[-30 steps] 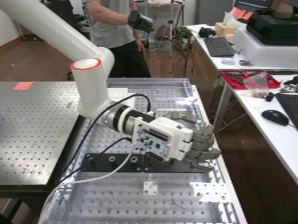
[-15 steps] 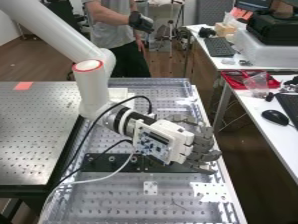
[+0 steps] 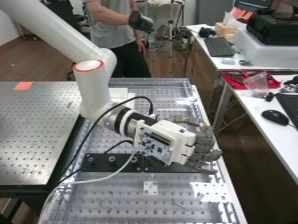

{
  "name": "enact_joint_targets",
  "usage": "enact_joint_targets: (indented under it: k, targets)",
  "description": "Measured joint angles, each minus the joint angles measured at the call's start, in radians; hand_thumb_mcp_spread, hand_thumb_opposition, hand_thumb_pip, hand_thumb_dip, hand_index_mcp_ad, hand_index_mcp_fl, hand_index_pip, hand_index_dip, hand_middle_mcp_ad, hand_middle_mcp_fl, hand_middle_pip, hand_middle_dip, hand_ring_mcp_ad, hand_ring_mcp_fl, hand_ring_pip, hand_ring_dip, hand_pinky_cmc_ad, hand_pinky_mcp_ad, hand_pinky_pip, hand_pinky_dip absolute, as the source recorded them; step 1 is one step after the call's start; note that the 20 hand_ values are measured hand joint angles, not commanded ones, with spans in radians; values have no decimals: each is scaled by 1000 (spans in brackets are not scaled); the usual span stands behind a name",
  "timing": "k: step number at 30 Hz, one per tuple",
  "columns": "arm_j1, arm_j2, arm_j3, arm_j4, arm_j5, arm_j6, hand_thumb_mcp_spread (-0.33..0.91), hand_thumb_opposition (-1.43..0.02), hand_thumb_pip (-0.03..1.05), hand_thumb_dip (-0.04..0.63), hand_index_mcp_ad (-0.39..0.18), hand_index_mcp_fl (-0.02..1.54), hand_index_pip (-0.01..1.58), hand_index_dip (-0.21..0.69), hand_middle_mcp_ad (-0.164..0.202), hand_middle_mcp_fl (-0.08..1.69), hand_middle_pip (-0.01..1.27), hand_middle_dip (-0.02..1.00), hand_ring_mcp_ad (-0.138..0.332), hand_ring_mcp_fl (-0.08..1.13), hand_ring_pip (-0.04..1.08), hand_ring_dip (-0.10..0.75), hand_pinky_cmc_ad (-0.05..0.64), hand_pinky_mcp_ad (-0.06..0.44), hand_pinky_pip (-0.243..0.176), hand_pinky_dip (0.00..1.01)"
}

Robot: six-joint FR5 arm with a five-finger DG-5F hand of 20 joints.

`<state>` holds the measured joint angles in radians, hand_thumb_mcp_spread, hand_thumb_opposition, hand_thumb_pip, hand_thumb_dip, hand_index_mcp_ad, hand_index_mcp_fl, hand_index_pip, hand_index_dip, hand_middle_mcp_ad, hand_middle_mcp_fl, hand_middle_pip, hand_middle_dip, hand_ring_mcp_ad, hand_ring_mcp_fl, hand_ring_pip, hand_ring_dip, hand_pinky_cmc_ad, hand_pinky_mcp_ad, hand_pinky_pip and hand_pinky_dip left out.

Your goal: Grab the chopstick and place it in the clear container

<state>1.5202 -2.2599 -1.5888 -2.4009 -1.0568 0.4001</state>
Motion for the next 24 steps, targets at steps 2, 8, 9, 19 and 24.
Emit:
enact_joint_targets:
  k: [2,8,9,19,24]
  targets:
    - [-1,0,1,-3,-1,-2,607,-836,625,309,-12,253,1518,87,58,531,901,733,66,595,80,578,400,185,89,180]
    - [-5,1,1,-8,-7,-6,609,-852,625,309,-12,253,1518,87,58,531,902,745,66,595,87,581,412,185,91,182]
    - [-5,1,2,-9,-8,-6,609,-852,625,309,-12,253,1517,82,58,531,902,745,66,595,87,581,415,185,91,182]
    - [-7,1,2,-16,-8,-4,609,-852,642,309,-10,253,1515,72,52,529,902,745,65,593,101,581,412,195,91,182]
    - [-7,1,-1,-7,-2,-3,609,-852,642,309,-10,255,1511,73,52,531,902,745,65,593,101,581,412,195,87,182]
